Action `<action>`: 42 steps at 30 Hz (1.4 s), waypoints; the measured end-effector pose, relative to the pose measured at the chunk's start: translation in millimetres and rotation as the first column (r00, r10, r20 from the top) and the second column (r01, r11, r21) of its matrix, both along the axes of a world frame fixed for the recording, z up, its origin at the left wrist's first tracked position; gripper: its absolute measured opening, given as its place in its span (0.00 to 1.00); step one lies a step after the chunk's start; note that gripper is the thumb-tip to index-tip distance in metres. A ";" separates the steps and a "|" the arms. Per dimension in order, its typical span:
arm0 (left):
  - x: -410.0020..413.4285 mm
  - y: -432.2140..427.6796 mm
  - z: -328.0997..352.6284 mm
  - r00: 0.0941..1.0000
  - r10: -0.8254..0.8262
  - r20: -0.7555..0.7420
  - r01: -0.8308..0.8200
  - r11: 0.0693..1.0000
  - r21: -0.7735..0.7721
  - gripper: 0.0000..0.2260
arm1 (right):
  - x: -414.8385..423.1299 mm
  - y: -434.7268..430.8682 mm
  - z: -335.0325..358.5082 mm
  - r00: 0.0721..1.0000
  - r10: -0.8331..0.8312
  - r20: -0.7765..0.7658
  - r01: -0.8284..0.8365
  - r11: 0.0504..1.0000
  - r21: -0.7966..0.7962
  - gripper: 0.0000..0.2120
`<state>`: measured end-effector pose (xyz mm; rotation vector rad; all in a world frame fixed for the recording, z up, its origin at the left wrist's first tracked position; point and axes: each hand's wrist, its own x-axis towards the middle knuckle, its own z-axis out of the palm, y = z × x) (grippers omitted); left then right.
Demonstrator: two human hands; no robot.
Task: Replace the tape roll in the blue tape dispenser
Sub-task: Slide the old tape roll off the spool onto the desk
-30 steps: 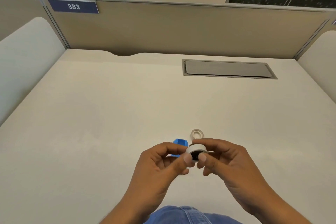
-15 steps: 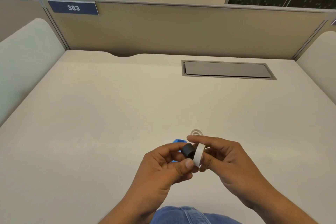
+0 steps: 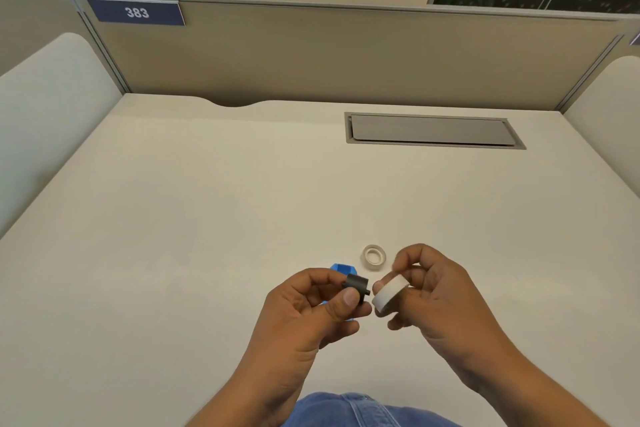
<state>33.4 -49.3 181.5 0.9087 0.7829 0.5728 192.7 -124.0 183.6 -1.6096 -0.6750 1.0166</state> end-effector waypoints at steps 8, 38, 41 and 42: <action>0.3 4.3 -4.8 0.999 0.035 -0.012 -0.035 0.999 -0.019 0.08 | 23.4 0.3 -25.7 0.982 -0.127 0.137 0.139 0.987 -0.077 0.06; 19.6 33.2 -23.0 0.995 0.048 -0.090 -0.051 0.998 -0.041 0.08 | 92.8 0.8 -140.9 0.917 -0.282 0.284 0.344 0.917 -0.202 0.15; 21.3 34.4 -25.5 0.994 0.040 -0.100 -0.045 0.998 -0.043 0.08 | 94.2 4.2 -144.7 0.915 -0.233 0.330 0.310 0.928 -0.205 0.13; 21.6 34.7 -26.5 0.994 0.041 -0.103 -0.046 0.998 -0.045 0.08 | 95.3 5.0 -146.1 0.908 -0.210 0.362 0.295 0.935 -0.198 0.14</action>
